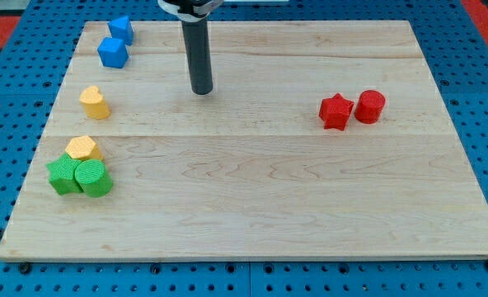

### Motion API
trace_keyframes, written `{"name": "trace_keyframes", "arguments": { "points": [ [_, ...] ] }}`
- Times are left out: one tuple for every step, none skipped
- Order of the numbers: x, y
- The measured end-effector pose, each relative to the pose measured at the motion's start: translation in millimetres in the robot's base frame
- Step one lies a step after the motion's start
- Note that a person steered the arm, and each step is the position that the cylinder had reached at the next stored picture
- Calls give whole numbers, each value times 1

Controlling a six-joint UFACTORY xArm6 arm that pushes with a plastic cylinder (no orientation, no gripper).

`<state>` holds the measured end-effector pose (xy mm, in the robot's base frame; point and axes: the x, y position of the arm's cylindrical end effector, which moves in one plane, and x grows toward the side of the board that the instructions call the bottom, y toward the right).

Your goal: Nudge the blue cube up a bit

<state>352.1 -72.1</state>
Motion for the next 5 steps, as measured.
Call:
{"name": "trace_keyframes", "arguments": {
  "points": [
    [-8,0],
    [-11,10],
    [-11,10],
    [-10,9],
    [-8,5]
  ]
}}
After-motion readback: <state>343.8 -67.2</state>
